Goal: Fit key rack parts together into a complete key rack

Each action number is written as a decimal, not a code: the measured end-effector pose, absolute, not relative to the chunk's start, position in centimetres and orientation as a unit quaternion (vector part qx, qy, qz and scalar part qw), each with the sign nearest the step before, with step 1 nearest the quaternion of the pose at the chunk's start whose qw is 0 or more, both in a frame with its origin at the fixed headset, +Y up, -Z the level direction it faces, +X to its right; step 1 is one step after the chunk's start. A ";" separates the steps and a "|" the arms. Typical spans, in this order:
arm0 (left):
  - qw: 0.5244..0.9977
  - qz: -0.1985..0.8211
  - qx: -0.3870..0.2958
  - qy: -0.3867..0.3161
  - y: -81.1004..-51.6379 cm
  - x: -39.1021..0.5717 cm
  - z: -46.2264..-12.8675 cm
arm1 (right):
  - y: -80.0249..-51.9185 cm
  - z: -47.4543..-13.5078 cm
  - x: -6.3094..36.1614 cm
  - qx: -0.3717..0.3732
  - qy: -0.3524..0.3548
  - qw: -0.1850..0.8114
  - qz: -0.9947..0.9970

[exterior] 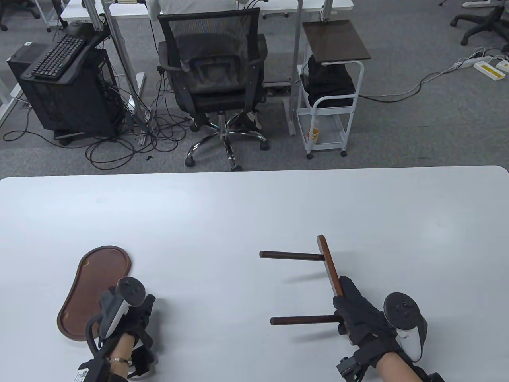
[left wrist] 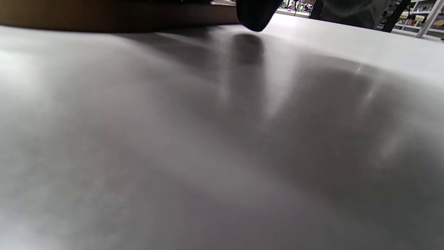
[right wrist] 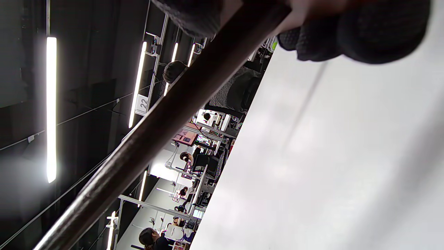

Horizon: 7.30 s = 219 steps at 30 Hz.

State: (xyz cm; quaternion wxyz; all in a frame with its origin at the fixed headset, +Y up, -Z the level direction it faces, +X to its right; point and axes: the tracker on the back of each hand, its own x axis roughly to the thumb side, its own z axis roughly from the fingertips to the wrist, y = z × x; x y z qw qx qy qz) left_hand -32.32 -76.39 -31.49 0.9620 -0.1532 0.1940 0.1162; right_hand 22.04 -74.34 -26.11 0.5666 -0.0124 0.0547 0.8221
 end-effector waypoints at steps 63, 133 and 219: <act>0.836 0.304 -0.310 -0.335 -77.4 -13.7 -27.1 | -74.2 -26.3 22.9 -0.037 0.049 0.588 0.807; 0.514 0.754 -0.409 -0.008 -75.5 -16.9 -33.0 | -70.4 -33.0 14.0 0.248 0.174 0.431 0.850; 0.653 0.704 -0.173 -0.217 -72.0 -19.2 -34.6 | -73.7 -33.2 15.8 0.197 0.093 0.793 0.570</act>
